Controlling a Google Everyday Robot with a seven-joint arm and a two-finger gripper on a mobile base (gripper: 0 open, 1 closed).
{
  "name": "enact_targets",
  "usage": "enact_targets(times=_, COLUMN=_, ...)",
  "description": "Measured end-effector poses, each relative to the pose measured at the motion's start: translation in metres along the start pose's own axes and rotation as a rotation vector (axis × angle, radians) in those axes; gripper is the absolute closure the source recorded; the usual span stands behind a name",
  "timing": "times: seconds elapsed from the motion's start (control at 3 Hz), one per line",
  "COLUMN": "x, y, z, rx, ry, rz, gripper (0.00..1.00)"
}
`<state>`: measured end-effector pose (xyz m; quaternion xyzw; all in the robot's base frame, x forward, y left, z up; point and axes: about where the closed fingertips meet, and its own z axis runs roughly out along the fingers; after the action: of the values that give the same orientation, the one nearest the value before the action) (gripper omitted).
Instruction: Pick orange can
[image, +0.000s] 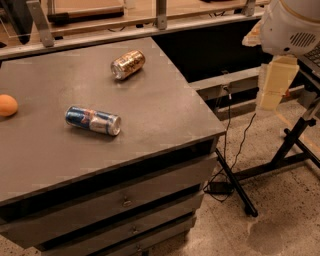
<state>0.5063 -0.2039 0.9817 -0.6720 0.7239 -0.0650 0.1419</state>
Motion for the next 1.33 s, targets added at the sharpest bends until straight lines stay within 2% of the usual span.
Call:
enact_targets(times=0.33, x=-0.010, y=-0.024, z=0.012, rx=-0.009, ry=-0.046, rz=-0.050, gripper=0.00)
enact_targets(times=0.67, x=-0.036, y=-0.059, z=0.026, rx=0.001, ry=-0.238, rz=-0.075, gripper=0.00)
enact_targets(times=1.0, x=-0.059, y=-0.084, z=0.040, rx=0.032, ry=-0.437, rz=-0.063, gripper=0.00)
enact_targets(times=1.33, x=-0.069, y=-0.099, z=0.031, rx=0.124, ry=-0.509, rz=0.010, gripper=0.00)
